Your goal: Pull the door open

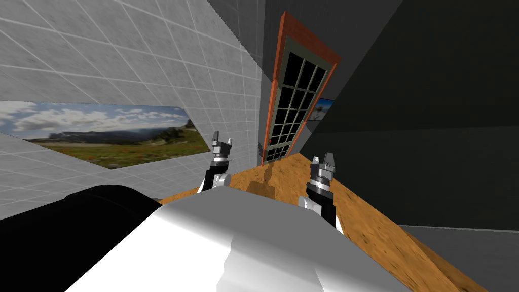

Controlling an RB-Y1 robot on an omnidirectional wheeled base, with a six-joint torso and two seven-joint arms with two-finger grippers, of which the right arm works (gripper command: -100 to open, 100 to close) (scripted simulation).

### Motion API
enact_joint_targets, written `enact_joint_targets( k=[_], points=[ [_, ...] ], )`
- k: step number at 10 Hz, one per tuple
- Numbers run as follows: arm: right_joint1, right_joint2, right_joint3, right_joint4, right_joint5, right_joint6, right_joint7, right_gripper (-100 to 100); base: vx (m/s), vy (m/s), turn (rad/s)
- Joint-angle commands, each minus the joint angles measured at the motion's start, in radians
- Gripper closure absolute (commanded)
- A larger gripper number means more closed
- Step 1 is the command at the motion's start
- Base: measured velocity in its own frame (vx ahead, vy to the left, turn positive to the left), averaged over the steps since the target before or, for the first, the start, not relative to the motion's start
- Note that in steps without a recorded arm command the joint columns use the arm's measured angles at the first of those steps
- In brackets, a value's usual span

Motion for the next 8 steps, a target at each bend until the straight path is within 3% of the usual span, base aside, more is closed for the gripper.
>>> enact_joint_targets(
  k=[1, 8],
  points=[
    [-0.005, -0.009, 0.000, 0.032, 0.019, -0.012, 0.027, -100, 0.081, -0.097, 0.105],
    [-0.029, -0.039, -0.001, 0.173, 0.103, -0.064, 0.150, -100, 0.109, -0.028, 0.079]
  ],
)
